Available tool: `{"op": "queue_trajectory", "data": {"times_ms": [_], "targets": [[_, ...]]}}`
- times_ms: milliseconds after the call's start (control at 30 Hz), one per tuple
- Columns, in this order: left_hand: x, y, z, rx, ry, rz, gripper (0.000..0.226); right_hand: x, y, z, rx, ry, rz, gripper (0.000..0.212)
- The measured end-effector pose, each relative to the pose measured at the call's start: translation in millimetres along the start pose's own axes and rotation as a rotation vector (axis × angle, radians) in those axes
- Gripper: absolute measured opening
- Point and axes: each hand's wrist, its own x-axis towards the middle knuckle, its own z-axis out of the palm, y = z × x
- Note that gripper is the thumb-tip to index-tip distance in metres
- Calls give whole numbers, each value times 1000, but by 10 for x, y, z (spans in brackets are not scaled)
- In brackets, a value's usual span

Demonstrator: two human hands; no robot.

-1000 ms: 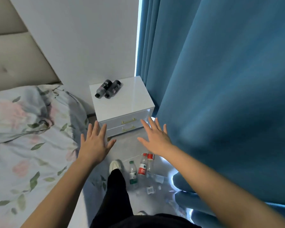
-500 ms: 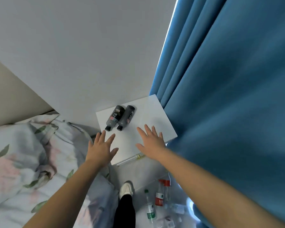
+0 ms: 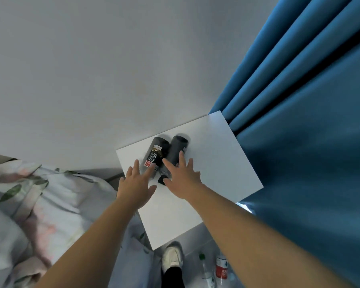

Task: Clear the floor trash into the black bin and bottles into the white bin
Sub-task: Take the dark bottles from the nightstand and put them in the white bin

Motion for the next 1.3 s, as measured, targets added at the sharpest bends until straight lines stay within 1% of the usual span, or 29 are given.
{"op": "queue_trajectory", "data": {"times_ms": [133, 267, 400, 467, 533, 700, 900, 1100, 1300], "targets": [[222, -62, 96, -20, -8, 21, 65, 248, 40, 45, 46, -40, 106, 59], [282, -58, 120, -13, -37, 61, 58, 326, 89, 104, 37, 13, 170, 50], [351, -22, 183, 3, -83, 80, 59, 421, 195, 211, 136, -14, 249, 49], [372, 7, 220, 10, -106, 94, 59, 433, 257, 246, 176, -3, 239, 50], [402, 44, 254, 10, -94, 101, 58, 432, 322, 282, 207, 33, 203, 50], [363, 91, 283, -11, 3, 98, 52, 256, 506, 379, 323, 138, 165, 41], [-1, 268, 186, -82, 148, 98, 49, -304, 823, 351, 326, 246, 183, 46], [-658, 778, -62, -203, 151, 130, 51, -1175, 1204, 153, 401, 267, 201, 52], [-1462, 1394, -275, -354, 183, 205, 53, -2402, 1536, 65, 588, 417, 197, 52]]}}
